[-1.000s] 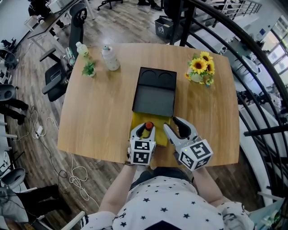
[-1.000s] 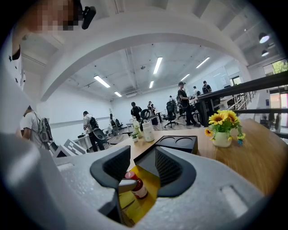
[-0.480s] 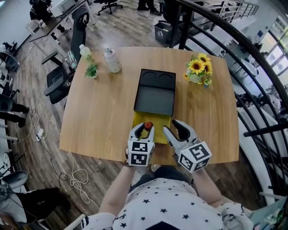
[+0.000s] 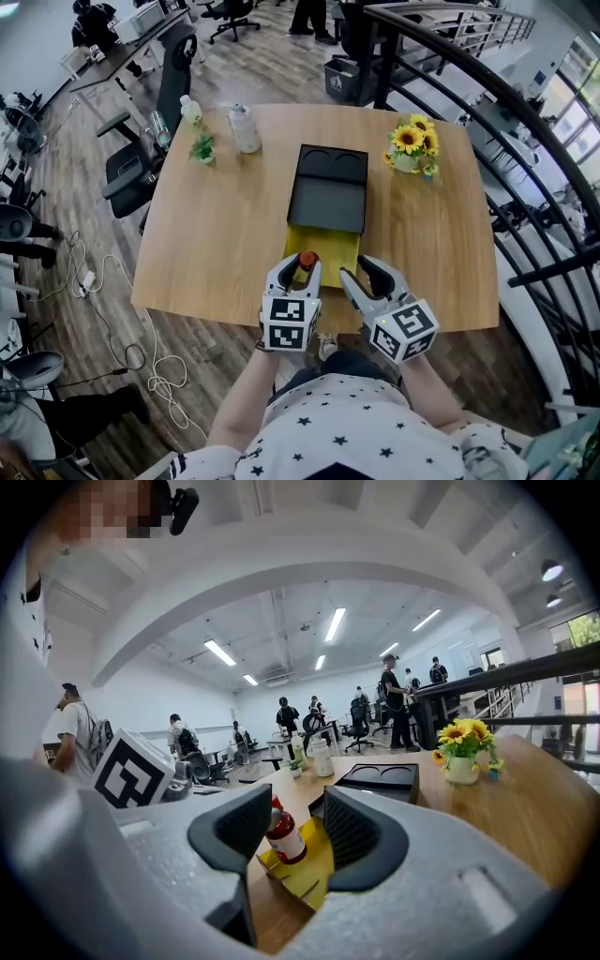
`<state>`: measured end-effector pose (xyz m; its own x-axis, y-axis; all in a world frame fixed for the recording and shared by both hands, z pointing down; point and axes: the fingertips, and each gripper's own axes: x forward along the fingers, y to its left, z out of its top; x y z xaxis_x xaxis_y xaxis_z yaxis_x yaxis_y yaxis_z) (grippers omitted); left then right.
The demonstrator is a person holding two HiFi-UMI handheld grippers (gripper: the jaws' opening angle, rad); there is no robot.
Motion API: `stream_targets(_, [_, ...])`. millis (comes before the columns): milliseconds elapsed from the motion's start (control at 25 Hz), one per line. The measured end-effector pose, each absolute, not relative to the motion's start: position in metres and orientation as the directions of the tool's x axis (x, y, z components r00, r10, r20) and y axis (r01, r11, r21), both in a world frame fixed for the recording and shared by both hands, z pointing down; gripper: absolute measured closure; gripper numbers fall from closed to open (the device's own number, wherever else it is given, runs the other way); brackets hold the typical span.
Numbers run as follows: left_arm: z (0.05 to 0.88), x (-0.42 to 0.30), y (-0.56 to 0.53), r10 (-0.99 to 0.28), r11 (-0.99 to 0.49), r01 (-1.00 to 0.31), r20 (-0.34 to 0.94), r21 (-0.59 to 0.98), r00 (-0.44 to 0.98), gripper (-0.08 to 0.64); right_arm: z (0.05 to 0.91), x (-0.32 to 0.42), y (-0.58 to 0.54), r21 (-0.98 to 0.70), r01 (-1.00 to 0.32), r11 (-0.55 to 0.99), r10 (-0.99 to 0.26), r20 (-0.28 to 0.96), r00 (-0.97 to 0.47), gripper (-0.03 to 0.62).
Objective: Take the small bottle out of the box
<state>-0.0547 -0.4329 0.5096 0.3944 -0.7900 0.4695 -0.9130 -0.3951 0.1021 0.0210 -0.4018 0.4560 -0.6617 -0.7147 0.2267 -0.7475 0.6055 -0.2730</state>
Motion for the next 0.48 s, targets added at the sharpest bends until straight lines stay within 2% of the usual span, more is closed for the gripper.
stream_targets(480, [0.476,-0.087,-0.377,-0.842,-0.373,-0.921,0.377,0.113,0.387,0.423,0.452,0.002,-0.34,-0.247,-0.755,0.607,-0.732,0.197,-0.652,0.436])
